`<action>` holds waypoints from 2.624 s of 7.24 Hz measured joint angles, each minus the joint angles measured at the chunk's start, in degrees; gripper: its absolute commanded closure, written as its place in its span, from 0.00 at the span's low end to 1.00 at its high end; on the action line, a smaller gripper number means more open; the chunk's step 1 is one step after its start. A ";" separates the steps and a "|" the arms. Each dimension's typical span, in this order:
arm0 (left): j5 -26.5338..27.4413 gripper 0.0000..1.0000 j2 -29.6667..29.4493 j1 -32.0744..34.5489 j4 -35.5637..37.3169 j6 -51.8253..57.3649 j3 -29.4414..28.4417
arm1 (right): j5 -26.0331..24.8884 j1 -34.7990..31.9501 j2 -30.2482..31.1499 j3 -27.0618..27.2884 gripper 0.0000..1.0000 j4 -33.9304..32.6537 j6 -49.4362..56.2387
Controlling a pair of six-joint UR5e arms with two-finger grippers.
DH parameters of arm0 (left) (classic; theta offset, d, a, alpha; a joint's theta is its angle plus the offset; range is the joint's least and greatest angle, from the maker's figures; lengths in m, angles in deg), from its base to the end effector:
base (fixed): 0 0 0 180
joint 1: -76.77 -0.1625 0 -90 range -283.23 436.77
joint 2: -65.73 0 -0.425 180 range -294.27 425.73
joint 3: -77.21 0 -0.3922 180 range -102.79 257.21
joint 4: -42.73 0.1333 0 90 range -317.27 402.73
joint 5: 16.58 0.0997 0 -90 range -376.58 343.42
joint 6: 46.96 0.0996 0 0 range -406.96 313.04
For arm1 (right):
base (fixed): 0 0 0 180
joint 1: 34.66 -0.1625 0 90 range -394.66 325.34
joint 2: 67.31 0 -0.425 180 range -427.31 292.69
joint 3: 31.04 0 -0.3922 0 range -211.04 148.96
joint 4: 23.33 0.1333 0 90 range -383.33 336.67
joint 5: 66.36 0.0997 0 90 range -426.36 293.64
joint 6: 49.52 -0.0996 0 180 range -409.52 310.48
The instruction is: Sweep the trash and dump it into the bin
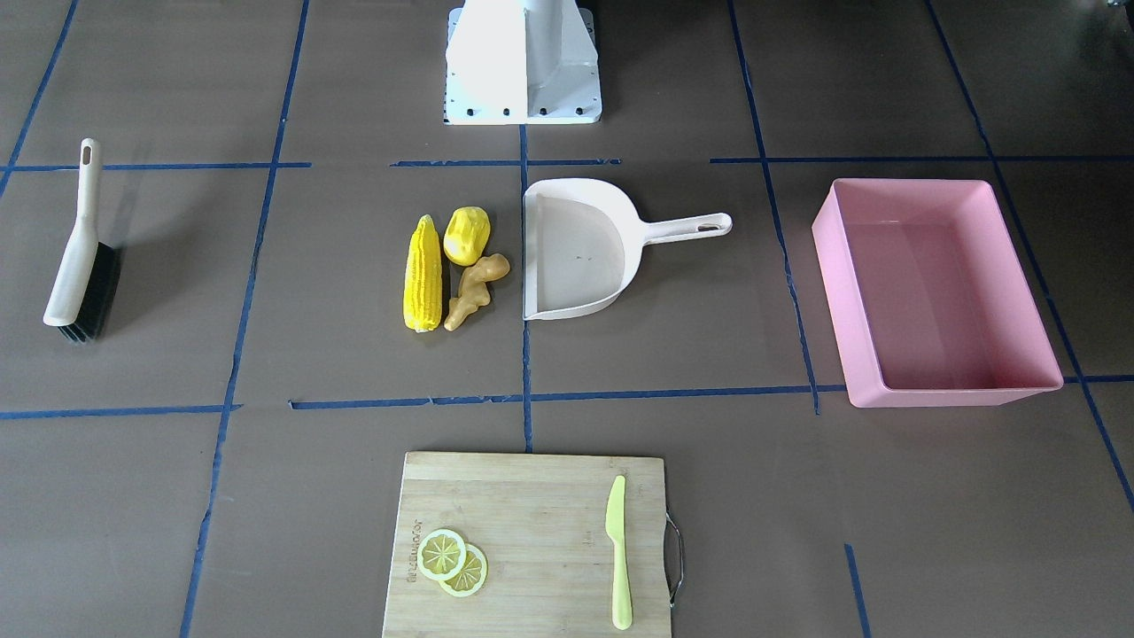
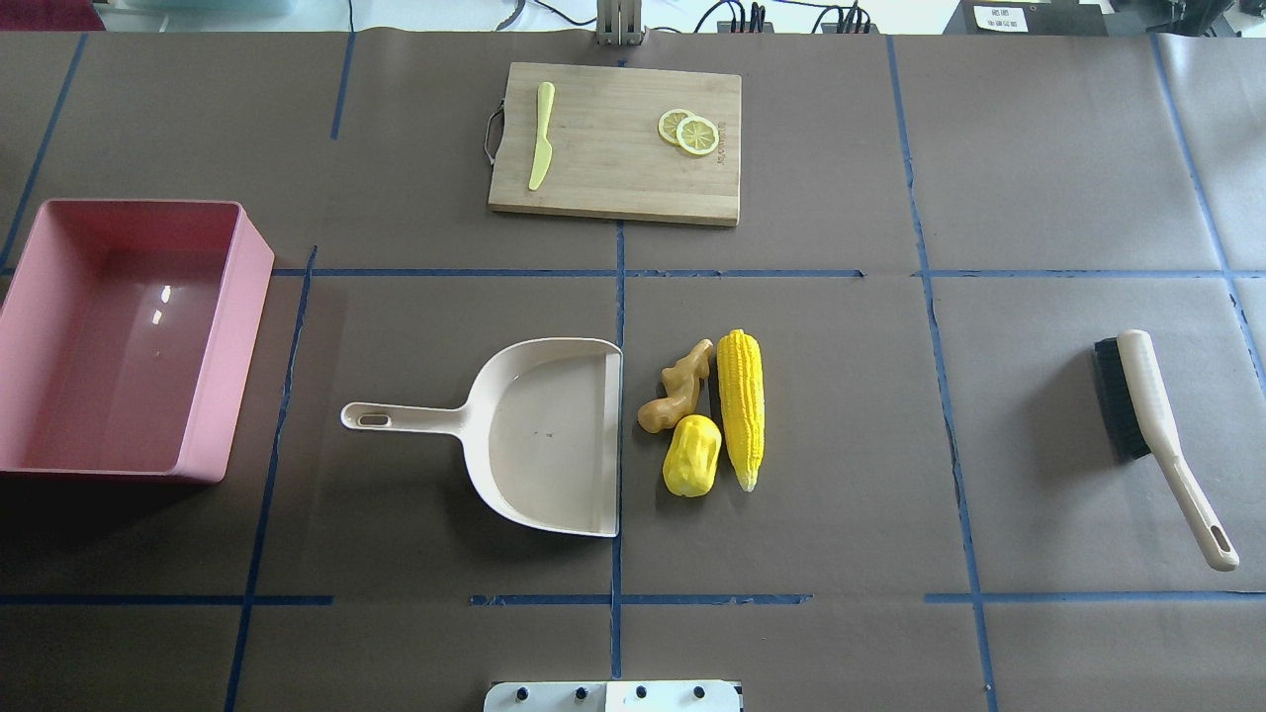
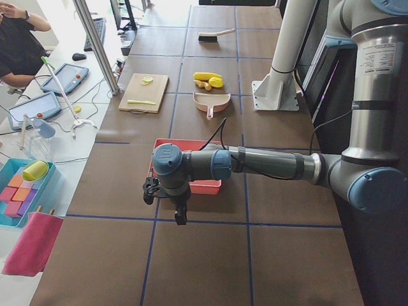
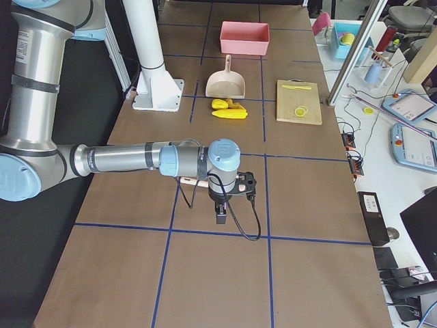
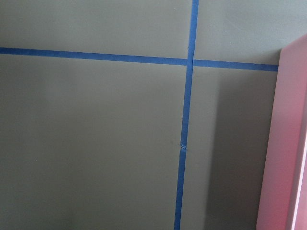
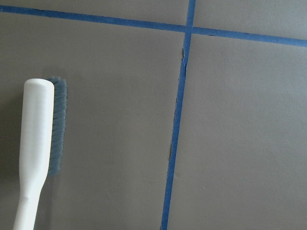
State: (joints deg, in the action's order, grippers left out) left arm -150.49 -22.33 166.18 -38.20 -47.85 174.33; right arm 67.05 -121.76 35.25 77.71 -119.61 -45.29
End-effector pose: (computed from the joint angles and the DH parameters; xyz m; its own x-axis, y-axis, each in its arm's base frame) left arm -0.0594 -0.4714 0.6302 0.7209 -0.0551 -0.6908 0.0009 0.9969 -0.0786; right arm 0.0447 -0.3999 0.6076 0.7199 -0.1092 0.6855 0.1040 0.9934 0.0491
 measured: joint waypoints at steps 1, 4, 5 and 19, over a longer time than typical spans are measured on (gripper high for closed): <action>0.14 0.00 0.16 -0.11 -0.30 -0.02 0.21 | 0.02 0.04 0.00 -0.16 0.00 -0.02 -0.08; 0.92 0.00 0.78 -0.34 -1.19 0.04 0.85 | 0.09 0.17 0.08 -0.44 0.00 0.03 -0.26; 1.02 0.00 0.76 -0.36 -1.36 0.02 1.26 | 0.09 0.33 0.09 -0.46 0.00 0.03 -0.27; 1.19 0.00 0.23 -3.96 -3.62 -0.25 3.84 | -0.76 26.39 6.33 10.57 0.02 20.60 -43.96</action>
State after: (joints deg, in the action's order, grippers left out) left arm -149.30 -22.10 162.21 -41.82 -48.10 178.17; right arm 66.29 -95.37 41.58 88.29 -99.01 -89.25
